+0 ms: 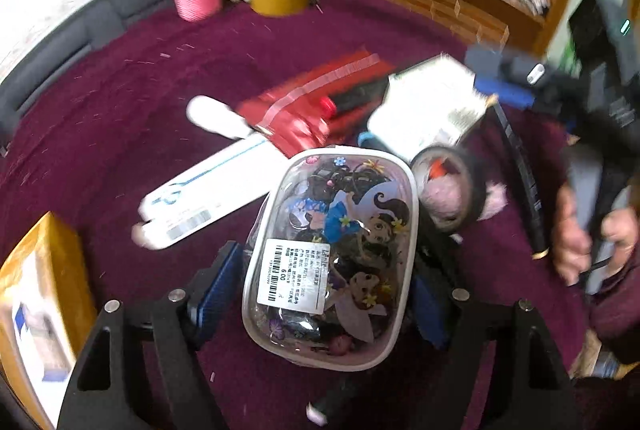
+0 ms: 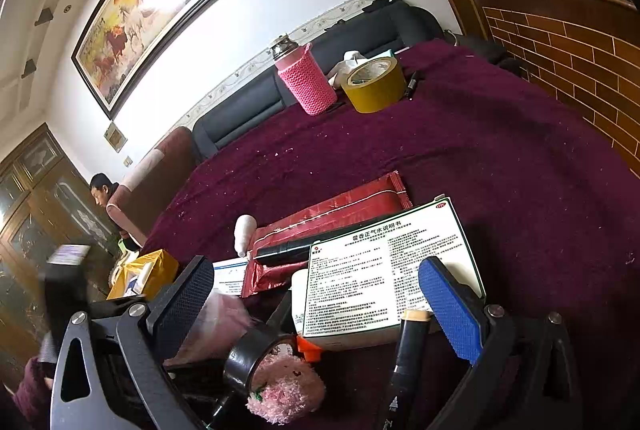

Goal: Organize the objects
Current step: 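Lift the pencil case toward the tray with left tool while right tool grasps black tape roll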

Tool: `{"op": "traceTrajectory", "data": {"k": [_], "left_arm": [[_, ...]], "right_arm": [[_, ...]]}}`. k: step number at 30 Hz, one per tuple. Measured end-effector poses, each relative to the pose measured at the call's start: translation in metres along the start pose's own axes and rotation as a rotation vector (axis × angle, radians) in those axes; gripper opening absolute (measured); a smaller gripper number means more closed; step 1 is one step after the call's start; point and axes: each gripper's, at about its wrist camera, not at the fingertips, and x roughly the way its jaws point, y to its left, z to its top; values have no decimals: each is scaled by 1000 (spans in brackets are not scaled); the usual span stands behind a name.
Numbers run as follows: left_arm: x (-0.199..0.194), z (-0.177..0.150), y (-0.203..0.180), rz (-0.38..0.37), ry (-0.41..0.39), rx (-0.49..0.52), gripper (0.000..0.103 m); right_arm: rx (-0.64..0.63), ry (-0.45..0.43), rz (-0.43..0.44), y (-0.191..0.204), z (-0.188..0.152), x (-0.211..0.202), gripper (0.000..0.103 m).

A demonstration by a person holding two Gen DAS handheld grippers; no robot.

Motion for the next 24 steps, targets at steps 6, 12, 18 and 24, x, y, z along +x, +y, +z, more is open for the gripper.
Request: {"op": "traceTrajectory", "data": {"k": [6, 12, 18, 24], "left_arm": [[-76, -28, 10, 91, -184, -136, 76], [-138, -70, 25, 183, -313, -234, 77], [-164, -114, 42, 193, -345, -306, 77], [-174, -146, 55, 160, -367, -377, 77]], "right_arm": [[-34, -6, -43, 5, -1, 2, 103], [-79, 11, -88, 26, -13, -17, 103], [-146, 64, -147, 50, -27, -17, 93], [-160, 149, -187, 60, -33, 5, 68]]}}
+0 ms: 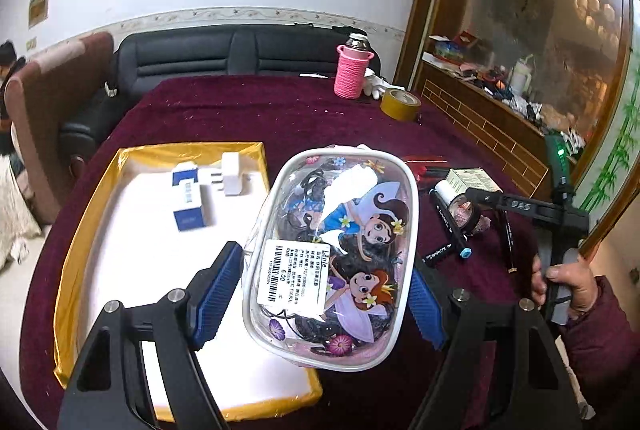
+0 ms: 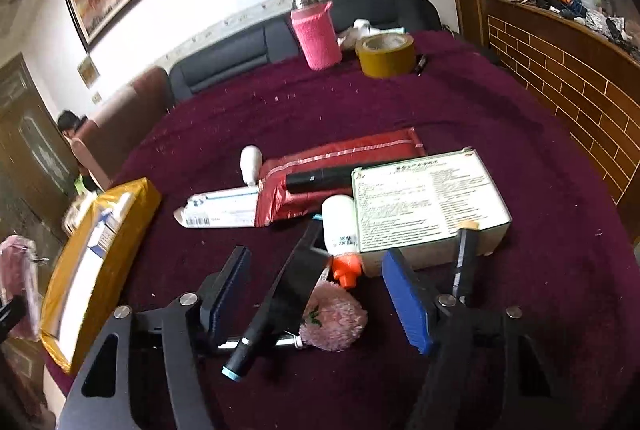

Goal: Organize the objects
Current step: 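Lift the pencil case toward the tray with left tool while right tool grasps black tape roll, then lower pencil case and tape roll into the tray and open both tools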

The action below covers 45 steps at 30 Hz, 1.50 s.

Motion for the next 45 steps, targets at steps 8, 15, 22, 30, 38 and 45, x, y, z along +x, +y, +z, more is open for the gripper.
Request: {"op": "traceTrajectory", "data": {"k": [8, 15, 22, 30, 38, 45], "left_arm": [[-16, -13, 16, 5, -34, -48, 77], [-28, -19, 37, 37, -52, -98, 77], [-26, 4, 73, 192, 18, -48, 77], [33, 33, 150, 234, 122, -184, 77], [97, 41, 192, 268, 229, -250, 77], [114, 47, 192, 317, 225, -224, 77]], "right_arm": [[-13, 45, 19, 12, -9, 2, 19], [56, 28, 148, 18, -4, -22, 19], [36, 44, 345, 77, 27, -32, 20], [-73, 161, 538, 211, 45, 33, 20], [-84, 274, 523, 283, 41, 117, 20], [-83, 337, 496, 329, 58, 174, 21]]}}
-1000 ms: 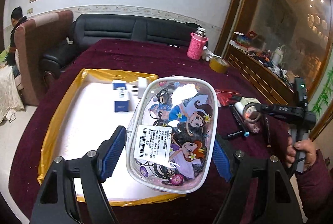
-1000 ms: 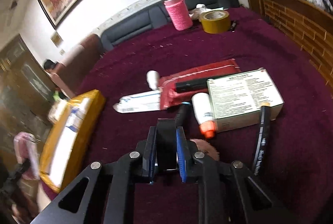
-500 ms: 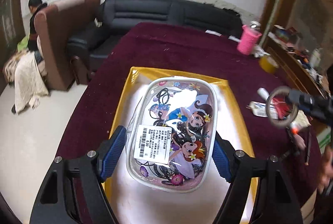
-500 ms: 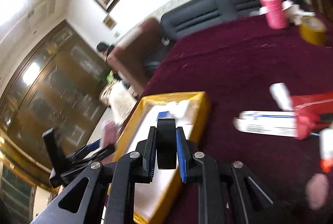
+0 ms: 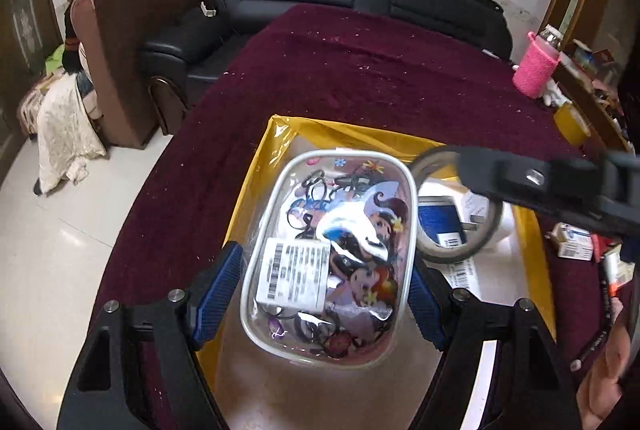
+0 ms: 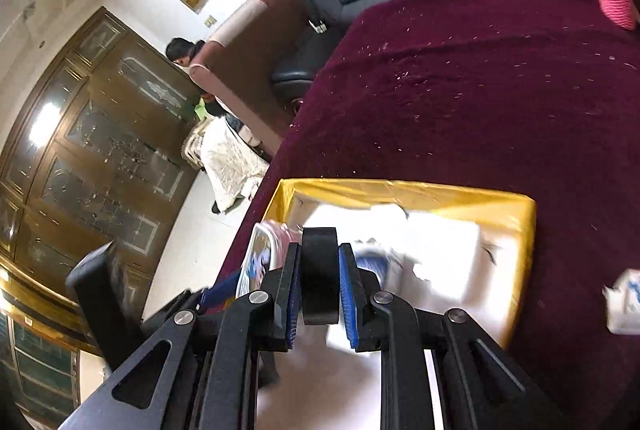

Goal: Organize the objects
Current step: 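Lower pencil case and tape roll into the tray and open both tools, then grasp a black marker with the left tool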

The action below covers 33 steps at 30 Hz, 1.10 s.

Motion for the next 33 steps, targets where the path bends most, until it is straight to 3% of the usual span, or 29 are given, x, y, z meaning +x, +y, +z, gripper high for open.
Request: {"op": "traceTrajectory", "data": {"k": [4, 11, 12, 14, 19, 22, 24, 26, 29, 33], "left_arm": [[0, 3, 0, -15, -1, -12, 78], [-14, 0, 17, -149, 20, -114, 82], [-19, -2, 19, -154, 12, -121, 82], [-29, -4, 20, -156, -9, -130, 82], [-62, -13, 21, -129, -80, -151, 85], [-90, -20, 11, -162, -125, -146, 88], [-108, -23, -3, -211, -162, -127, 93], [-122, -27, -22, -268, -194, -94, 96], [-133, -29, -59, -333, -202, -34, 96], [-135, -41, -128, -366, -186, 111, 96]], "right_arm": [[-18, 11, -48, -1, 8, 15, 21], [29, 55, -6, -15, 13, 31, 27], [26, 43, -2, -13, 13, 26, 31], [12, 18, -4, -9, 14, 17, 54], [-49, -76, -35, -4, 13, -33, 67], [-87, -152, -79, -11, 0, -86, 75], [-122, -253, -158, -19, -20, -138, 79], [-153, -380, -236, -26, -49, -191, 102], [-177, -559, -406, -47, -99, -263, 103], [-97, -596, -642, -103, -140, -311, 103]]}}
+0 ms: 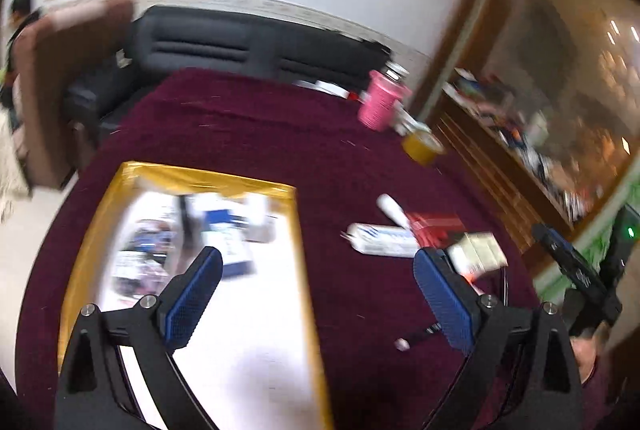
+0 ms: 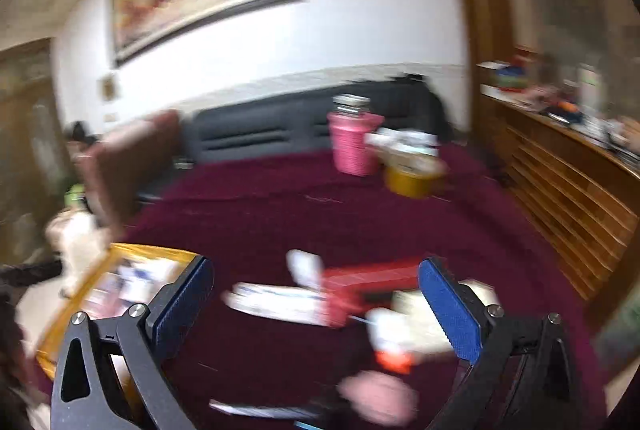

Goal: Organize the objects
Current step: 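Grasp a black marker with the left tool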

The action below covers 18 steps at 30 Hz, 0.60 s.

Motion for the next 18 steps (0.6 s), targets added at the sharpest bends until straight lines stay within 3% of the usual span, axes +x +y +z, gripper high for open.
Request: {"op": "traceTrajectory", "data": {"k": [3, 6, 9, 13, 18], "left_arm": [[21, -20, -48, -16, 62, 148, 96], [48, -51, -98, 8, 132, 339, 96], [71, -79, -132, 42, 189, 485, 96], [94, -96, -154, 58, 230, 582, 96], [119, -99, -156, 65, 264, 613, 96]], "right_arm": [[165, 48, -65, -57, -22, -1, 103], [338, 137, 27, -100, -44, 8, 103], [385, 205, 82, -112, -56, 15, 103], [396, 224, 126, -120, -71, 15, 103], [424, 242, 167, -130, -87, 16, 103]]}}
